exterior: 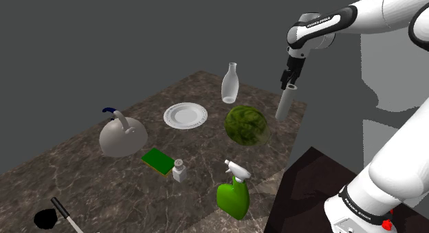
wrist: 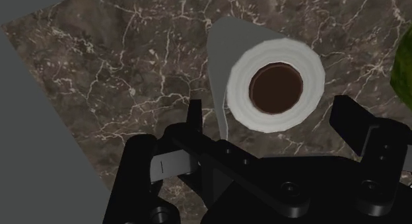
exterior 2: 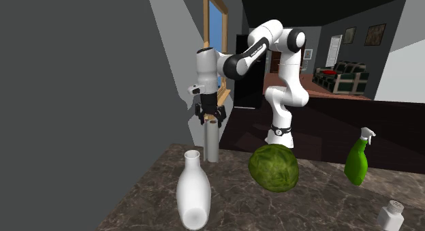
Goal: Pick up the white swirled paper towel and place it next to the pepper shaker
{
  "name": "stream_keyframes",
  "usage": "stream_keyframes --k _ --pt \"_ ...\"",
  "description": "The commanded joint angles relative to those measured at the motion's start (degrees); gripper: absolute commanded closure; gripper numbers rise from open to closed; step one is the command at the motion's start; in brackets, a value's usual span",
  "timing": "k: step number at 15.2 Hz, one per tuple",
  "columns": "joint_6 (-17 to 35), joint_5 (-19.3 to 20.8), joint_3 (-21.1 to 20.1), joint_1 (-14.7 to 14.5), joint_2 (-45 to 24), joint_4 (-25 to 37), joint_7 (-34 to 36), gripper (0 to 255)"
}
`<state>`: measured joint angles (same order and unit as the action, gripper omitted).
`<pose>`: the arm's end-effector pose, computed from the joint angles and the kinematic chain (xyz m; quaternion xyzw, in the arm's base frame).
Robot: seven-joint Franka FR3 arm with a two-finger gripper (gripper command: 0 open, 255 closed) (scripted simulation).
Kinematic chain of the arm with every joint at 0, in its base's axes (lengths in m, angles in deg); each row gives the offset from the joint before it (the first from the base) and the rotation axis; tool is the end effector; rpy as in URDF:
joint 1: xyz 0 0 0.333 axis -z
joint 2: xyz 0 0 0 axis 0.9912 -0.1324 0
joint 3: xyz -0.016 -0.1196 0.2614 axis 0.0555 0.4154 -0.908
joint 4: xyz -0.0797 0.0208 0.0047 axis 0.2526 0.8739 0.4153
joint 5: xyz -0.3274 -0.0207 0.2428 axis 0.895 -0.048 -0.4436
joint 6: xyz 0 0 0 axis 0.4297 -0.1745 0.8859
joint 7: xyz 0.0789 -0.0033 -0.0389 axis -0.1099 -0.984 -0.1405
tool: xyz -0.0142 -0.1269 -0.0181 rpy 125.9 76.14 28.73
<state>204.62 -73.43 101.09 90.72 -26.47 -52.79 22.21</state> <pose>0.5004 -0.2527 0.3643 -0.9993 -0.0152 0.0205 0.0263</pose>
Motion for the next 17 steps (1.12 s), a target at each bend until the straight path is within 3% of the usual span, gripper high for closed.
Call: stream_keyframes --k 1,10,11,17 --pt "1.43 -0.20 0.02 0.03 -0.46 -0.98 -0.19 0" --pt "2.60 -0.37 0.01 0.04 -0.87 -1.77 -0.31 0" --pt "2.60 -0.37 0.01 0.04 -0.87 -1.77 -0.31 255" --pt "2.66 -0.36 0.00 0.03 -0.84 -1.85 -0.30 255"
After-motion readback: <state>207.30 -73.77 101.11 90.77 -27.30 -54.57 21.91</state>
